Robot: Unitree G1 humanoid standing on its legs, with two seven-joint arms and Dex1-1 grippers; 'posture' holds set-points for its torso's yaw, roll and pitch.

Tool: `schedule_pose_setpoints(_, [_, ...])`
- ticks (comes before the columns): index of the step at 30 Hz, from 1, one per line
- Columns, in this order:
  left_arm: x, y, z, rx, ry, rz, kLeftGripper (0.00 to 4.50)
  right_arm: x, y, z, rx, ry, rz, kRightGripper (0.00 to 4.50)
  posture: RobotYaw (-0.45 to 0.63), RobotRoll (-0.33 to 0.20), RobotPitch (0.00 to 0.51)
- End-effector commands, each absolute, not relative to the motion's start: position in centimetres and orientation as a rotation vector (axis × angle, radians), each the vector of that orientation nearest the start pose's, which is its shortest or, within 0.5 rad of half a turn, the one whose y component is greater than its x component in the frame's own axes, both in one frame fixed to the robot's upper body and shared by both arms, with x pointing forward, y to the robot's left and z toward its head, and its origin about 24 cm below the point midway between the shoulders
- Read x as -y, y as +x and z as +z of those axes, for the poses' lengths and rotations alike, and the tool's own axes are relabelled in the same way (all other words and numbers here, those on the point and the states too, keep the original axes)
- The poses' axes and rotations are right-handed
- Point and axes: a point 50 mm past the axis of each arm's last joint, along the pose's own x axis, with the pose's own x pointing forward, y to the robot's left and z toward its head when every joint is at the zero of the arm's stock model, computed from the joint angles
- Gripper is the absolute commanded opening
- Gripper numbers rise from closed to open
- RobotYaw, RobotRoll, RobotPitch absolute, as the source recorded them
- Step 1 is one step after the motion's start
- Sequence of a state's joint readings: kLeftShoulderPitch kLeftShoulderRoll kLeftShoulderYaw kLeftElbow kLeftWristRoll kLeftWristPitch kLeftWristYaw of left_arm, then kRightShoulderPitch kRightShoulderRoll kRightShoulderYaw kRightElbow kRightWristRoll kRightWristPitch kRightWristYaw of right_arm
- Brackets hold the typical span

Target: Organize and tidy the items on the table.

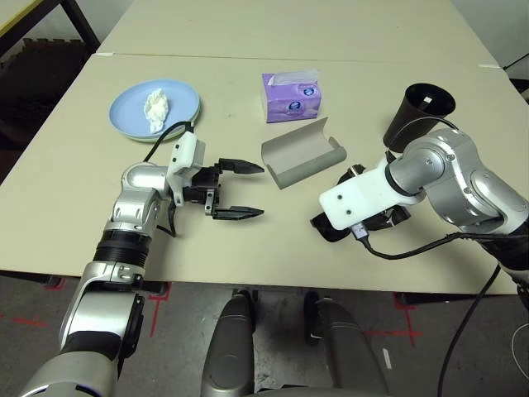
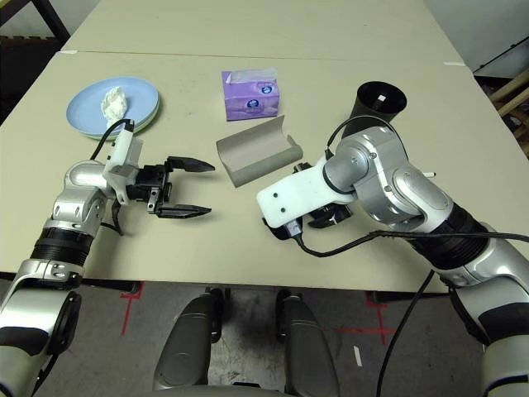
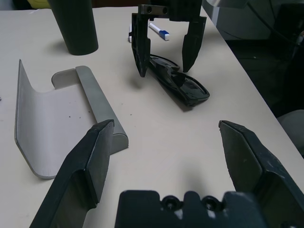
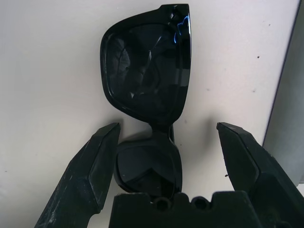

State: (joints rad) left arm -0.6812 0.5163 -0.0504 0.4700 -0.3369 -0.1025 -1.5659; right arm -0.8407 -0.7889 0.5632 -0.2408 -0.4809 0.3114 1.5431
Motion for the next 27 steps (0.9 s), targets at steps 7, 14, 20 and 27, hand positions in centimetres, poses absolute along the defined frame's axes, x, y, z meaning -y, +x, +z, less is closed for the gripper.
schedule_pose_setpoints(7, [-17.5,31.4,15.5,0.126,0.403,-1.571,4.48,12.7,28.7,18.2,-0.5,-1.665,1.329,4.5,0.19,0.0,0.235])
schedule_pose_setpoints(14, [-17.6,31.3,15.4,0.116,0.405,-1.566,4.48,12.6,28.8,18.0,-0.497,-1.669,1.333,4.5,0.19,0.0,0.232])
schedule_pose_setpoints(20, [-17.6,31.3,15.4,0.113,0.407,-1.562,4.48,12.5,29.0,18.3,-0.483,-1.665,1.325,4.5,0.19,0.0,0.229])
schedule_pose_setpoints(27, [-17.7,31.3,15.3,0.106,0.407,-1.559,4.48,12.2,28.9,19.3,-0.456,-1.661,1.324,4.5,0.19,0.0,0.225])
